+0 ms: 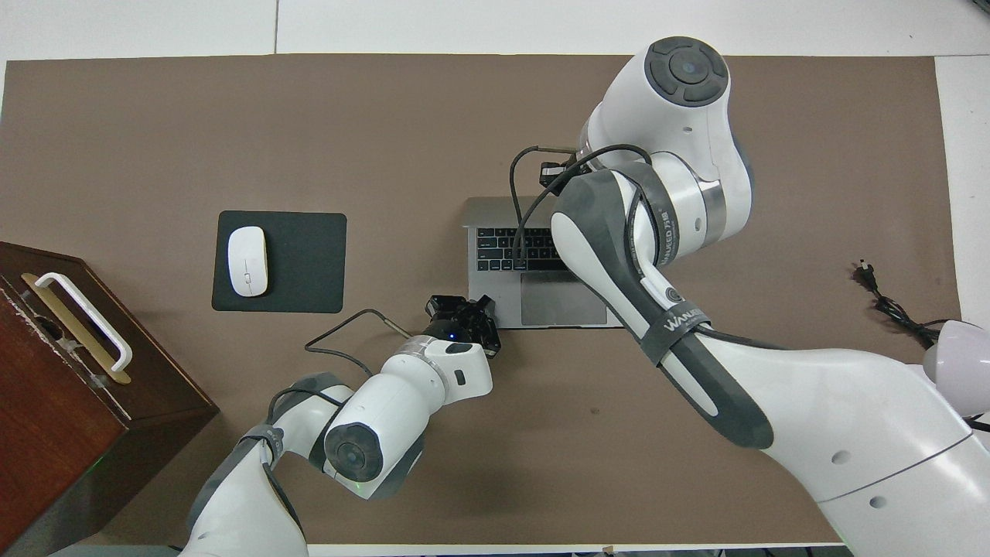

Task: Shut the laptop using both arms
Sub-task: 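Press the laptop lid fully shut with the right gripper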

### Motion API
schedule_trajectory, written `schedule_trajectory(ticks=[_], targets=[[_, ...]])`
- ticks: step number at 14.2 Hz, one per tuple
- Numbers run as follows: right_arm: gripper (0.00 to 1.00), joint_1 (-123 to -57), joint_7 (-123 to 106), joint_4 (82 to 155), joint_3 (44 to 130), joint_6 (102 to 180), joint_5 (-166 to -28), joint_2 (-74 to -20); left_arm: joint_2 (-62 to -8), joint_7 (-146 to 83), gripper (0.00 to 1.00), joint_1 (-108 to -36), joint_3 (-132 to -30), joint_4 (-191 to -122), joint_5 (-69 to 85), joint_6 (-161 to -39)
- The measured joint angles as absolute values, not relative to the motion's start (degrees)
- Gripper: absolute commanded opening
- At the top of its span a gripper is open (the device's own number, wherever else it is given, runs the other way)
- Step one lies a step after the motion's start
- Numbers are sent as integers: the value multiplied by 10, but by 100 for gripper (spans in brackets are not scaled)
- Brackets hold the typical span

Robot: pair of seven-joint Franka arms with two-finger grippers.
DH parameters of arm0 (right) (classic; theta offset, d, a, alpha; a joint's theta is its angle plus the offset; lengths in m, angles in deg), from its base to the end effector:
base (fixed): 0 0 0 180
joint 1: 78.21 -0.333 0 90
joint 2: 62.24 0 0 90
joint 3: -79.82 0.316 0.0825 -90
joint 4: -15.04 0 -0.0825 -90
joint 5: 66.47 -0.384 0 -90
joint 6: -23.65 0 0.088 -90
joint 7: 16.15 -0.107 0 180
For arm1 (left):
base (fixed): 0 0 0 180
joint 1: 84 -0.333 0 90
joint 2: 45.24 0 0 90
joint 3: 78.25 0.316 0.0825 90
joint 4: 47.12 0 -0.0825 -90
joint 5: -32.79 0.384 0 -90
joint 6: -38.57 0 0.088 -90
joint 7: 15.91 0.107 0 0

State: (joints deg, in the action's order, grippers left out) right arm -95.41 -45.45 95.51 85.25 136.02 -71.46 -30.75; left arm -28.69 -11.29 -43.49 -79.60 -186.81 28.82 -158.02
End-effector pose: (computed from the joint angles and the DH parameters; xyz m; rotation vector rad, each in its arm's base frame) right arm 0.6590 0.2673 0.3878 -3.0097 0.2464 0.0735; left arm 0.4041 -0.3513 0.2695 2.5679 -0.9873 0.9522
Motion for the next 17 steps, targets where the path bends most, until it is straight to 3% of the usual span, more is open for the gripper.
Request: schedule_trajectory(ticks=[7, 17], targets=[[0, -956, -454, 1004, 853, 1361, -718, -310, -285, -98, 0, -436, -797, -1871, 288, -1591], [0, -957, -454, 1017, 855, 1362, -728, -311, -278, -76, 0, -436, -798, -1880, 288, -1624]])
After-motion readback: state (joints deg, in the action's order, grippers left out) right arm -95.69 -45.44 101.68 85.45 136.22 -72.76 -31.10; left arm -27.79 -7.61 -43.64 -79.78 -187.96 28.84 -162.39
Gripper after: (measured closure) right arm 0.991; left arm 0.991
